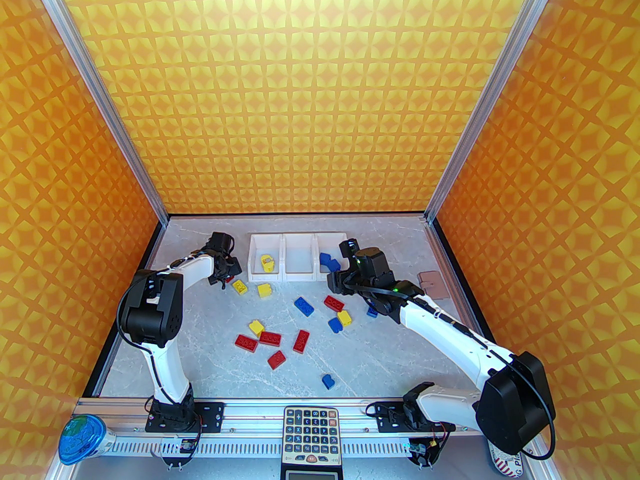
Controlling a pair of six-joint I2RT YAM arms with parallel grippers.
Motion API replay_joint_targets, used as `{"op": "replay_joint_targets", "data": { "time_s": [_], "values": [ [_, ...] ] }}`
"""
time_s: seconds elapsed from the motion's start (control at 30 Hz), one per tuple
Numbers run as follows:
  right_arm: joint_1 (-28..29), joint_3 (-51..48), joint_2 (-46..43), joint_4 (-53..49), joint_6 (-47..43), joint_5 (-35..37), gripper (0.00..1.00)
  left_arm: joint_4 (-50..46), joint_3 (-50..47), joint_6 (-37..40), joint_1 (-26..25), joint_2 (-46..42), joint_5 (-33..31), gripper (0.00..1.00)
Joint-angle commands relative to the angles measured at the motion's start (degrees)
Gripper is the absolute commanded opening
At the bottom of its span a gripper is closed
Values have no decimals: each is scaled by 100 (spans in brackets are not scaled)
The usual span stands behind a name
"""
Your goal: Sort the legos into containers by color
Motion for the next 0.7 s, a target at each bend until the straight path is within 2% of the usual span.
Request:
{"op": "replay_joint_targets", "data": {
  "time_s": [0.0,0.37,0.67],
  "values": [
    [39,132,-114,-126,-1,-86,60,-191,227,121,47,133,93,64],
    [38,128,-153,-125,6,-113,60,-330,379,259,56,120,93,41],
    [35,102,-197,-90,30,-173,60,-538,433,414,56,-206,94,31]
  ]
}}
